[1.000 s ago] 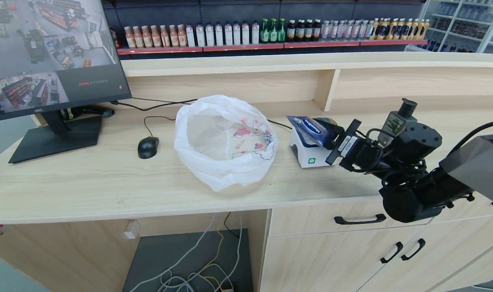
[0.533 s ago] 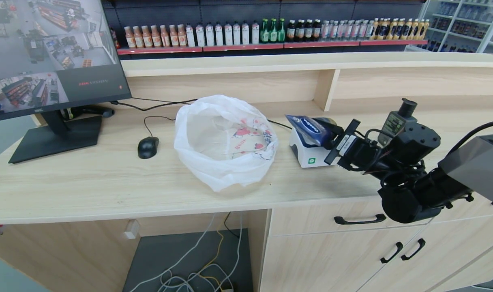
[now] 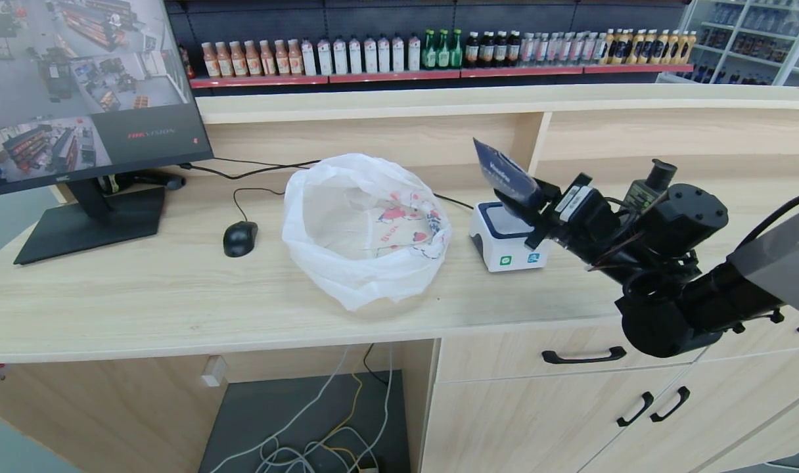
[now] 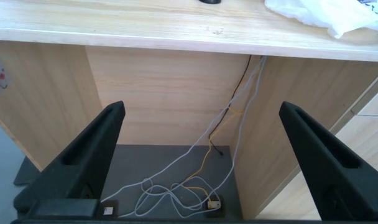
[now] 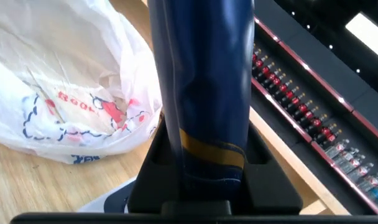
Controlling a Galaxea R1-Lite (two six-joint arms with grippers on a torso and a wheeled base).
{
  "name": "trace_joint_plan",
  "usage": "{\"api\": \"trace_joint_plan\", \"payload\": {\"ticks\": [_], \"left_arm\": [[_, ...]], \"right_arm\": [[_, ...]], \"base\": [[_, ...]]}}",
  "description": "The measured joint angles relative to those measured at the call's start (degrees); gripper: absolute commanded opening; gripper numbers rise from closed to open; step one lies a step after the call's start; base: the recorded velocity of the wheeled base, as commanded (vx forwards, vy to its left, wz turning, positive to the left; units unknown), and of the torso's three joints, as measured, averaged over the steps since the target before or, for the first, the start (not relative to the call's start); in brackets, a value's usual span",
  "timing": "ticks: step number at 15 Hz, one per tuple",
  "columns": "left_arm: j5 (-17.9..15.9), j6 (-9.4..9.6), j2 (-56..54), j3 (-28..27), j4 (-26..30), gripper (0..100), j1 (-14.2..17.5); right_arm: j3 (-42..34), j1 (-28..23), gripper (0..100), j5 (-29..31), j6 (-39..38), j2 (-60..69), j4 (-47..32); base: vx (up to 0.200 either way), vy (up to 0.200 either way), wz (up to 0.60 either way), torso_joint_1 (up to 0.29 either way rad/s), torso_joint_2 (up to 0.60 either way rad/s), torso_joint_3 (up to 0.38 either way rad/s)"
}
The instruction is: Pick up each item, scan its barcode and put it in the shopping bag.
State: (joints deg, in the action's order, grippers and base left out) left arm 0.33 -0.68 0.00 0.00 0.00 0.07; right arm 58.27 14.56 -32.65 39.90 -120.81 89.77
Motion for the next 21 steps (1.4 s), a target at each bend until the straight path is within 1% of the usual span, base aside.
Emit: {"api": "trace_joint_plan", "payload": {"ticks": [1, 4, 6, 9, 11, 13, 14, 17, 19, 21], "left_arm": [[0.0, 0.0, 0.0, 0.0, 0.0, 100, 0.0], [0.0, 0.02, 0.0, 0.0, 0.0, 100, 0.0], [0.0, 0.02, 0.0, 0.0, 0.0, 100, 0.0], [0.0, 0.02, 0.0, 0.0, 0.0, 100, 0.0], [0.0, 0.04, 0.0, 0.0, 0.0, 100, 0.0], [0.0, 0.06, 0.0, 0.0, 0.0, 100, 0.0], [0.0, 0.13, 0.0, 0.0, 0.0, 100, 0.0], [0.0, -0.05, 0.0, 0.0, 0.0, 100, 0.0], [0.0, -0.1, 0.0, 0.0, 0.0, 100, 0.0], [0.0, -0.16, 0.0, 0.0, 0.0, 100, 0.0]], "right_arm": [[-0.3, 0.2, 0, 1.7, -2.7, 1.1, 0.0], [-2.7, 0.6, 0, 8.3, -7.4, 5.2, 0.1], [-8.1, 1.1, 0, 13.0, -10.4, 9.5, 0.1], [-16.1, 2.0, 0, 16.4, -15.2, 15.3, 0.2], [-19.5, 2.4, 0, 22.8, -23.5, 18.1, 0.1], [-20.9, 3.8, 0, 29.1, -30.9, 19.9, 0.2], [-21.8, 4.5, 0, 30.4, -34.1, 20.4, 0.2], [-22.9, 5.6, 0, 33.0, -35.6, 21.1, 0.1], [-22.1, 5.7, 0, 34.2, -35.6, 21.2, 0.2], [-21.5, 5.4, 0, 34.8, -35.8, 21.3, 0.1]], "base": [[0.0, 0.0, 0.0, 0.0, 0.0, 0.0], [0.0, 0.0, 0.0, 0.0, 0.0, 0.0], [0.0, 0.0, 0.0, 0.0, 0.0, 0.0], [0.0, 0.0, 0.0, 0.0, 0.0, 0.0], [0.0, 0.0, 0.0, 0.0, 0.0, 0.0], [0.0, 0.0, 0.0, 0.0, 0.0, 0.0], [0.0, 0.0, 0.0, 0.0, 0.0, 0.0], [0.0, 0.0, 0.0, 0.0, 0.0, 0.0], [0.0, 0.0, 0.0, 0.0, 0.0, 0.0], [0.0, 0.2, 0.0, 0.002, 0.0, 0.002]]}}
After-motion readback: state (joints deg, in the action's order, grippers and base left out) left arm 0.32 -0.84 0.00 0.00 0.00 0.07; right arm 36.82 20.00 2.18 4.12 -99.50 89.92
